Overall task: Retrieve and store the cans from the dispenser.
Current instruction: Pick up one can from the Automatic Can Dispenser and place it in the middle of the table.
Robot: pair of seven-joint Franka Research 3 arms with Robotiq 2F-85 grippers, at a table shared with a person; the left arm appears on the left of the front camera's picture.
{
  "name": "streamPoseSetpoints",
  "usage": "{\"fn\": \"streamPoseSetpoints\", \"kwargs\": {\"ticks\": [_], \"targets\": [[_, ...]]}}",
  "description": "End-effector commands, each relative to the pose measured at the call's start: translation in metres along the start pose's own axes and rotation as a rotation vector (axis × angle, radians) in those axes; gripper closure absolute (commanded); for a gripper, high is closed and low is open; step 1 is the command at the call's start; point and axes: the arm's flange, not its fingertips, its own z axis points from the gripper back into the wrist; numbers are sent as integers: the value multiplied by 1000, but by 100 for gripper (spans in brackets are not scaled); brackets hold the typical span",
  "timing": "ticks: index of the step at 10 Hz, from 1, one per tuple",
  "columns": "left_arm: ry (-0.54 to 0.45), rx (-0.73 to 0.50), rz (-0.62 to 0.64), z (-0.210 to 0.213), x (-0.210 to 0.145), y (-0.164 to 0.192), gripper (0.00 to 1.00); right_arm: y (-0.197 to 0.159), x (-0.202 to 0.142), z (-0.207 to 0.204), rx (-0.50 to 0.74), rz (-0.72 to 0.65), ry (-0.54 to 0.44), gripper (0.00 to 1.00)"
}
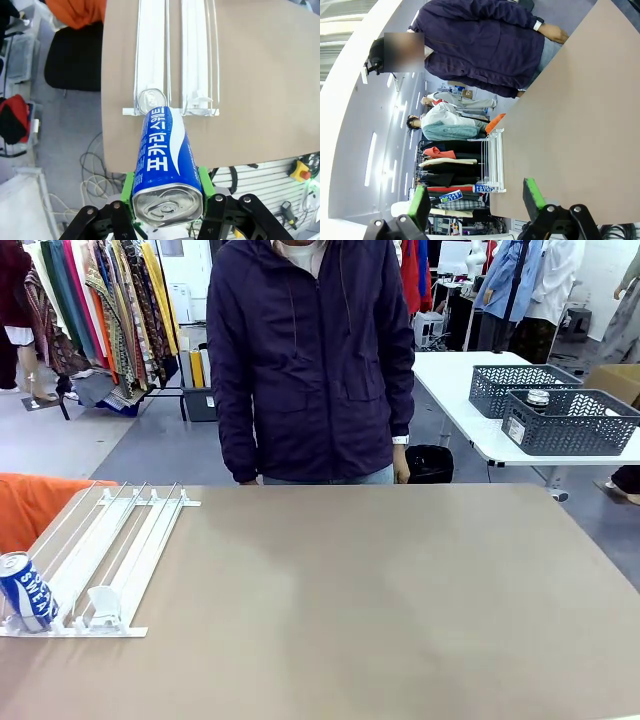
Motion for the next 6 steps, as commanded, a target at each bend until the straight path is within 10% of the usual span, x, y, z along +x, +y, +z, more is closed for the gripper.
{"fn": "streamPoseSetpoints", "kwargs": {"ticks": [1,6], "targets": [[28,52,-82,-14,10,-34,100,2,2,-2,29,25,-12,0],[105,76,-523,-82,83,-332,100,2,2,-2,29,25,-12,0]]}}
